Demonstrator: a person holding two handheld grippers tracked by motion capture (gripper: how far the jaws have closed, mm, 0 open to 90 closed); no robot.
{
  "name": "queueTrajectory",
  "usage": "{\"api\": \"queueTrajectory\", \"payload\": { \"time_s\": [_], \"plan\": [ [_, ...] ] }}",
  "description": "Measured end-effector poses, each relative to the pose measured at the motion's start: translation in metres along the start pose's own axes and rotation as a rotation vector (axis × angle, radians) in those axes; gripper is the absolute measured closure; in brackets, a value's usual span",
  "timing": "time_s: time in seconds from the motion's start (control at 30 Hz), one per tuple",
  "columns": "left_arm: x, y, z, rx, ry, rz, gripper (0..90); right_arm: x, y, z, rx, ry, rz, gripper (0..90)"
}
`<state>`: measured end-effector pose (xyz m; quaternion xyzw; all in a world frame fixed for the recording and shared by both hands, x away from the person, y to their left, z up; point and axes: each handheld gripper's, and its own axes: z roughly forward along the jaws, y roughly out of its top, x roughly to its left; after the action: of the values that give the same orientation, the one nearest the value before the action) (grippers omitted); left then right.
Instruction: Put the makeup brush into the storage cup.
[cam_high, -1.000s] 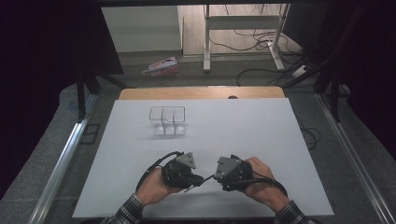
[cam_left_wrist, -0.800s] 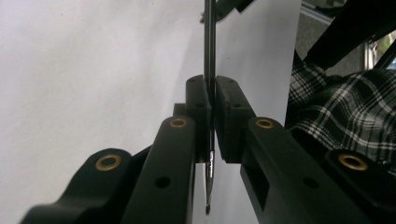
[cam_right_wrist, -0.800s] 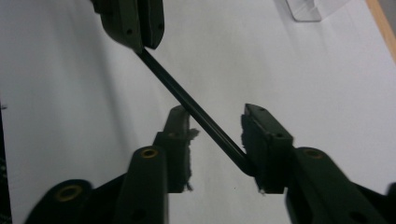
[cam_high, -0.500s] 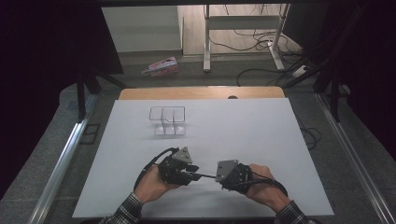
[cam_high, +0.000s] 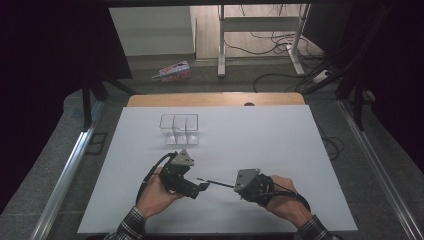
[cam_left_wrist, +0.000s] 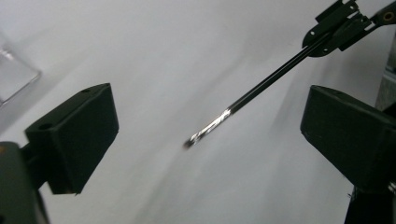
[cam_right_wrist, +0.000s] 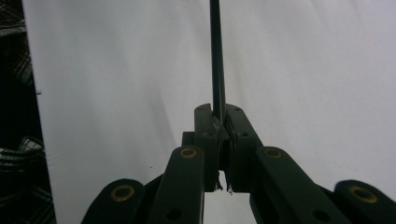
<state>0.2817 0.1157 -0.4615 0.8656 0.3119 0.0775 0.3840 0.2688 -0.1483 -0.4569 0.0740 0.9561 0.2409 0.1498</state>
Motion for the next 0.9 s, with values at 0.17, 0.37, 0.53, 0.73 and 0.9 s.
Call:
{"api": "queueTrajectory", "payload": {
  "time_s": [0.17,0.37,0.53,0.73,0.9],
  "plan": [
    [0.01,-0.012,-0.006,-0.038,0.041,-0.065,3.3,-0.004,-0.004,-0.003,-0.006,-0.027,0.042,85.0],
    [0.013,-0.02,-0.01,-0.072,0.055,-0.06,3.3,-0.007,-0.008,-0.006,-0.02,-0.065,0.089,85.0],
    [0.014,-0.026,-0.009,-0.092,0.018,-0.101,2.4,-0.008,-0.011,-0.009,-0.029,-0.094,0.124,85.0],
    [0.015,-0.034,-0.008,-0.14,-0.049,-0.178,2.5,-0.01,-0.014,-0.012,-0.058,-0.116,0.154,85.0],
    [0.015,-0.042,-0.007,-0.171,-0.087,-0.213,0.9,-0.01,-0.015,-0.014,-0.082,-0.126,0.172,85.0]
  ]
}}
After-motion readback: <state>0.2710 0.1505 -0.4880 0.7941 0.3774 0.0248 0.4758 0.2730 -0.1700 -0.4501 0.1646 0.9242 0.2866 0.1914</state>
